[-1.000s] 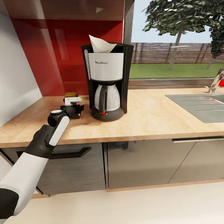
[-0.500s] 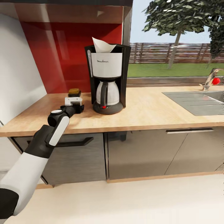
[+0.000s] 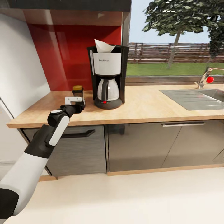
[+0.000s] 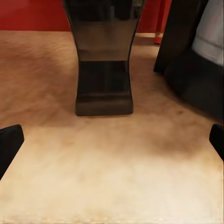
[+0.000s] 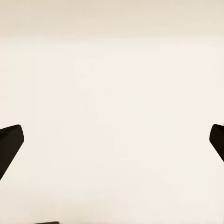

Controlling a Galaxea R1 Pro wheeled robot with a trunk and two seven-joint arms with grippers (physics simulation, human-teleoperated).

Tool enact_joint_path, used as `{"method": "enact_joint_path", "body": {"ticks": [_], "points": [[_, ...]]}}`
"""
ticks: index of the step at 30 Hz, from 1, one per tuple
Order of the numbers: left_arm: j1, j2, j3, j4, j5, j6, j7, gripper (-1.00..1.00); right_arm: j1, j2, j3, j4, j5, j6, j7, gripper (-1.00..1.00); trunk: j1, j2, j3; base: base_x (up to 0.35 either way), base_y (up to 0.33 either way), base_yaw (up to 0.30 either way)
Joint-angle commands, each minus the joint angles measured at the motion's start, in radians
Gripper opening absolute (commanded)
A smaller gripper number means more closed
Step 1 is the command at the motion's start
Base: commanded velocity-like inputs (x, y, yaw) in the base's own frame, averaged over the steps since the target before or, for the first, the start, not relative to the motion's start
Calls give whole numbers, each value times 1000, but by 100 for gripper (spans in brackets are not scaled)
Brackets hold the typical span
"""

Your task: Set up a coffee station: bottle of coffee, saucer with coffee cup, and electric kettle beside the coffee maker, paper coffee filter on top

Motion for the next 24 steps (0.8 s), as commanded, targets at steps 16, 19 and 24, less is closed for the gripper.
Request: {"method": "enact_joint_path", "body": {"ticks": [16, 19, 24], "points": [[0, 0, -5, -149, 23, 45, -220, 100, -1, 1, -4, 1, 10, -3, 0, 100, -1, 0, -1, -43, -3, 0], [15, 0, -5, -159, 33, 56, -341, 100, -1, 1, -4, 1, 10, -3, 0, 100, -1, 0, -1, 0, 0, 0], [38, 0, -5, -165, 50, 60, -483, 100, -1, 1, -4, 1, 11, -3, 0, 100, -1, 0, -1, 0, 0, 0]]}}
